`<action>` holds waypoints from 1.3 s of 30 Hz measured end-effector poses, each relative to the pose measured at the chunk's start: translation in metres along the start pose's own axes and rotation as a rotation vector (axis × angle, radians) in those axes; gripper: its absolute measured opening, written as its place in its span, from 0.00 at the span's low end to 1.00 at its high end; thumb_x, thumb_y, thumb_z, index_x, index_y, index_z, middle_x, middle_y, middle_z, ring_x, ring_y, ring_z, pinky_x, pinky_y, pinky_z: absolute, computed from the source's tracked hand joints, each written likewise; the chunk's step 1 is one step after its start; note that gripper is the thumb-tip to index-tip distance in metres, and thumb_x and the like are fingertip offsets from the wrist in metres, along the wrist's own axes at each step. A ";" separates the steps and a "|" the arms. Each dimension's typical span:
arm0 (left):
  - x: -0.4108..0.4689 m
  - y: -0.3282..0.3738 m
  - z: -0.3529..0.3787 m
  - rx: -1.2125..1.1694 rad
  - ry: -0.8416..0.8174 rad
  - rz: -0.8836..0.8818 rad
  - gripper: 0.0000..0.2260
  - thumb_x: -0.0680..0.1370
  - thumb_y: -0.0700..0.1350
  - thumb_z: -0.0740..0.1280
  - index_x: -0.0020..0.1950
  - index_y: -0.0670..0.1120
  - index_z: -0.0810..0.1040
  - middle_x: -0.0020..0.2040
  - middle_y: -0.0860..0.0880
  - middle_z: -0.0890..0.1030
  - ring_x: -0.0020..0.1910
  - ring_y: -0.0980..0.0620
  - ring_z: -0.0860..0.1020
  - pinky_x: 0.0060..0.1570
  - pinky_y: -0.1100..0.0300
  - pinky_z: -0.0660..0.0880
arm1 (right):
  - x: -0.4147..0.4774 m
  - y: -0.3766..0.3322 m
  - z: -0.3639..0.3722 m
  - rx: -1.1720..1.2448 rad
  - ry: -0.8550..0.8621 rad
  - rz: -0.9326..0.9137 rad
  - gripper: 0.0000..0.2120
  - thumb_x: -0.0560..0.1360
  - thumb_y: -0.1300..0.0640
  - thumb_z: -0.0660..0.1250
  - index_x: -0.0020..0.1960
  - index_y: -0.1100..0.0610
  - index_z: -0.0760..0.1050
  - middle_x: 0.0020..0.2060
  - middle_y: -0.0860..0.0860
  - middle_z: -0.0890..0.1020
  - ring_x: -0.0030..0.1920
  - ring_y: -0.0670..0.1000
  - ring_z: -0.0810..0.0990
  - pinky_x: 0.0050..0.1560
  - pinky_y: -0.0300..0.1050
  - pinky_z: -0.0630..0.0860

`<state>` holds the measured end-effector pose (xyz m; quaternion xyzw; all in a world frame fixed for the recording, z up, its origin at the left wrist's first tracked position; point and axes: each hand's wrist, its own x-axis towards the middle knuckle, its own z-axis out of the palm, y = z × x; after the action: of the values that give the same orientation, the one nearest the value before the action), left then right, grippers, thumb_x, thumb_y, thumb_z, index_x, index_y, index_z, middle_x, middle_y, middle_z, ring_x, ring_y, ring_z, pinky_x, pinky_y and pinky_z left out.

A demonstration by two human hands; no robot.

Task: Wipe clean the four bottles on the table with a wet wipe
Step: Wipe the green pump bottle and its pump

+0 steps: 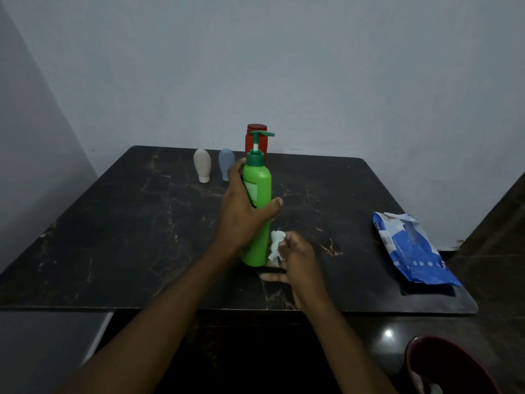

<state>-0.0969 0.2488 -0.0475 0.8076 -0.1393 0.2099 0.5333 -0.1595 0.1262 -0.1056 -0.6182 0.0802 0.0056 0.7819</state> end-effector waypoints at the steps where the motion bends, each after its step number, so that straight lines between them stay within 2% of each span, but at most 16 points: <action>1: 0.003 -0.001 -0.004 0.053 -0.018 0.018 0.41 0.71 0.47 0.80 0.77 0.50 0.60 0.58 0.60 0.74 0.53 0.69 0.76 0.46 0.77 0.71 | -0.001 -0.002 -0.006 -0.071 0.033 -0.044 0.12 0.83 0.60 0.57 0.55 0.51 0.79 0.53 0.58 0.82 0.51 0.60 0.84 0.37 0.51 0.83; 3: 0.007 -0.005 -0.014 0.159 -0.092 0.078 0.40 0.70 0.49 0.80 0.76 0.51 0.63 0.62 0.54 0.76 0.54 0.60 0.77 0.50 0.69 0.73 | -0.001 -0.009 -0.022 -0.174 0.136 -0.140 0.12 0.83 0.60 0.59 0.53 0.47 0.79 0.51 0.54 0.83 0.47 0.56 0.85 0.37 0.47 0.83; 4: 0.008 -0.008 -0.018 0.217 -0.142 0.097 0.41 0.70 0.50 0.80 0.78 0.52 0.63 0.66 0.52 0.76 0.58 0.56 0.77 0.54 0.63 0.74 | -0.001 -0.013 -0.032 -0.202 0.190 -0.183 0.11 0.83 0.60 0.60 0.53 0.47 0.79 0.50 0.52 0.84 0.46 0.54 0.85 0.39 0.44 0.82; 6: 0.006 -0.016 -0.024 0.347 -0.243 0.112 0.43 0.70 0.52 0.78 0.80 0.54 0.61 0.71 0.51 0.73 0.64 0.53 0.74 0.59 0.55 0.74 | -0.001 -0.021 -0.050 -0.280 0.284 -0.296 0.09 0.82 0.59 0.63 0.55 0.48 0.79 0.50 0.49 0.84 0.45 0.47 0.85 0.42 0.39 0.82; 10: -0.005 -0.023 -0.022 0.555 -0.413 0.123 0.46 0.70 0.56 0.77 0.83 0.56 0.56 0.67 0.51 0.71 0.60 0.51 0.73 0.53 0.55 0.72 | -0.003 -0.035 -0.059 -0.456 0.378 -0.564 0.10 0.79 0.57 0.69 0.60 0.56 0.81 0.50 0.48 0.84 0.48 0.40 0.83 0.47 0.31 0.78; 12: -0.009 -0.025 -0.016 0.619 -0.467 0.159 0.47 0.69 0.58 0.76 0.83 0.56 0.54 0.67 0.50 0.71 0.61 0.49 0.73 0.56 0.53 0.74 | -0.002 -0.040 -0.052 -0.556 0.387 -0.716 0.10 0.78 0.58 0.71 0.58 0.57 0.81 0.49 0.48 0.83 0.47 0.39 0.82 0.46 0.29 0.77; 14: -0.012 -0.024 -0.010 0.666 -0.501 0.192 0.48 0.69 0.59 0.75 0.83 0.55 0.53 0.71 0.50 0.71 0.65 0.48 0.73 0.60 0.52 0.74 | 0.004 -0.044 -0.045 -0.722 0.365 -0.879 0.11 0.77 0.59 0.71 0.59 0.58 0.81 0.47 0.50 0.82 0.43 0.41 0.80 0.43 0.30 0.77; 16: -0.015 -0.022 -0.006 0.696 -0.512 0.224 0.48 0.70 0.59 0.75 0.83 0.54 0.52 0.73 0.50 0.70 0.66 0.48 0.72 0.62 0.51 0.73 | 0.009 -0.046 -0.040 -0.890 0.332 -0.968 0.12 0.79 0.56 0.68 0.61 0.57 0.80 0.46 0.51 0.79 0.40 0.44 0.77 0.39 0.36 0.77; 19: -0.014 -0.020 -0.007 0.742 -0.509 0.273 0.48 0.71 0.61 0.75 0.84 0.53 0.51 0.74 0.50 0.70 0.67 0.48 0.71 0.64 0.51 0.72 | 0.014 -0.040 -0.037 -1.054 0.334 -0.960 0.13 0.81 0.52 0.62 0.63 0.53 0.79 0.45 0.50 0.75 0.37 0.47 0.74 0.34 0.47 0.77; 22: -0.016 -0.023 -0.010 0.798 -0.529 0.278 0.48 0.71 0.62 0.73 0.84 0.54 0.51 0.73 0.50 0.70 0.66 0.49 0.71 0.62 0.53 0.71 | 0.013 -0.020 -0.046 -1.209 0.300 -0.994 0.16 0.82 0.55 0.61 0.67 0.55 0.77 0.47 0.51 0.78 0.40 0.49 0.77 0.35 0.48 0.78; 24: -0.021 -0.027 -0.010 0.836 -0.562 0.279 0.48 0.71 0.63 0.72 0.84 0.55 0.50 0.74 0.51 0.70 0.66 0.49 0.71 0.62 0.53 0.70 | 0.009 -0.010 -0.052 -1.196 0.279 -0.995 0.14 0.81 0.55 0.64 0.64 0.56 0.79 0.48 0.51 0.80 0.42 0.50 0.79 0.37 0.48 0.79; 28: -0.018 -0.025 -0.011 0.809 -0.548 0.268 0.47 0.72 0.62 0.72 0.84 0.54 0.50 0.75 0.50 0.70 0.66 0.49 0.71 0.61 0.53 0.71 | 0.005 -0.013 -0.054 -1.061 0.348 -1.054 0.07 0.79 0.57 0.67 0.55 0.57 0.81 0.42 0.51 0.81 0.39 0.49 0.80 0.36 0.48 0.79; 31: -0.017 -0.021 -0.010 0.821 -0.551 0.287 0.47 0.73 0.63 0.71 0.84 0.54 0.49 0.75 0.50 0.69 0.67 0.49 0.70 0.62 0.53 0.70 | 0.007 -0.018 -0.050 -1.100 0.316 -1.066 0.11 0.79 0.58 0.67 0.61 0.57 0.81 0.48 0.51 0.82 0.44 0.48 0.81 0.41 0.43 0.79; 33: -0.019 -0.024 -0.008 0.822 -0.550 0.283 0.46 0.73 0.63 0.71 0.84 0.54 0.49 0.75 0.50 0.69 0.67 0.50 0.70 0.61 0.53 0.70 | 0.010 -0.016 -0.048 -1.144 0.300 -1.030 0.13 0.80 0.57 0.66 0.63 0.57 0.79 0.50 0.51 0.82 0.45 0.49 0.81 0.41 0.45 0.80; 36: -0.023 -0.029 -0.007 0.847 -0.531 0.309 0.46 0.72 0.63 0.71 0.83 0.54 0.50 0.73 0.51 0.70 0.65 0.50 0.71 0.62 0.53 0.70 | 0.009 -0.008 -0.051 -1.157 0.294 -1.011 0.13 0.79 0.57 0.66 0.63 0.57 0.79 0.51 0.53 0.82 0.45 0.51 0.81 0.40 0.50 0.80; 39: -0.023 -0.030 -0.006 0.857 -0.513 0.330 0.46 0.71 0.64 0.70 0.83 0.53 0.51 0.72 0.50 0.70 0.64 0.50 0.71 0.62 0.52 0.71 | 0.005 -0.010 -0.050 -1.167 0.321 -1.027 0.12 0.80 0.58 0.66 0.61 0.58 0.80 0.49 0.53 0.81 0.45 0.52 0.80 0.41 0.49 0.79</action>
<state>-0.1044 0.2660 -0.0810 0.9460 -0.2924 0.1247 0.0635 -0.1599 0.0747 -0.1075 -0.8811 -0.1192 -0.4039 0.2153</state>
